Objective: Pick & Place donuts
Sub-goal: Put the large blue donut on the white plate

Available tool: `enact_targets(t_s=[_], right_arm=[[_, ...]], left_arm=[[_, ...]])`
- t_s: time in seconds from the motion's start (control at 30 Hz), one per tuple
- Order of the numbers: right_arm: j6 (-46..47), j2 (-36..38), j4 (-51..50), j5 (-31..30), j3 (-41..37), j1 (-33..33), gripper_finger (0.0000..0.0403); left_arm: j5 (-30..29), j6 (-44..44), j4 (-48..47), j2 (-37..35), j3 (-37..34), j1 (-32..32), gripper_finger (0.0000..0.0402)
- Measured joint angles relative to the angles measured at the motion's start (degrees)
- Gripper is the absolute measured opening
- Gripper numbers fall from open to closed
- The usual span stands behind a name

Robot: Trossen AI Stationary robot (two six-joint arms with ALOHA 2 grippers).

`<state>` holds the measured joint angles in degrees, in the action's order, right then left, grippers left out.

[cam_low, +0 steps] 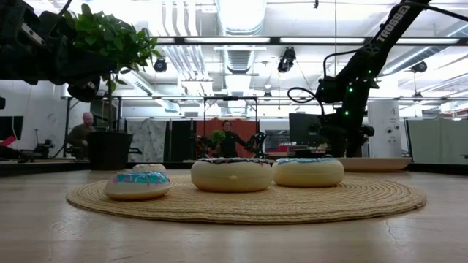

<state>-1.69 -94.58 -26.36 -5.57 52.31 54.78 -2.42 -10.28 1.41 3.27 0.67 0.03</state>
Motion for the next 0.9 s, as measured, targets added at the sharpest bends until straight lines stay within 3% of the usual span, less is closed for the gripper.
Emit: enact_targets(t_s=[0.4,0.53,0.9], right_arm=[[-0.48,2.65,-0.30,0.10,0.00,0.02,0.0327],[-0.23,4.30,-0.47,3.40,0.00,-0.56,0.0327],[-0.24,10.61,-0.86,5.88,0.00,-8.14,0.0327]], left_arm=[[0.00,-0.01,0.00,-0.01,0.00,-0.02,0.0000],[0.00,-0.01,0.00,-0.01,0.00,-0.01,0.0000],[0.00,0.00,0.00,-0.01,0.00,-0.02,0.0000]])
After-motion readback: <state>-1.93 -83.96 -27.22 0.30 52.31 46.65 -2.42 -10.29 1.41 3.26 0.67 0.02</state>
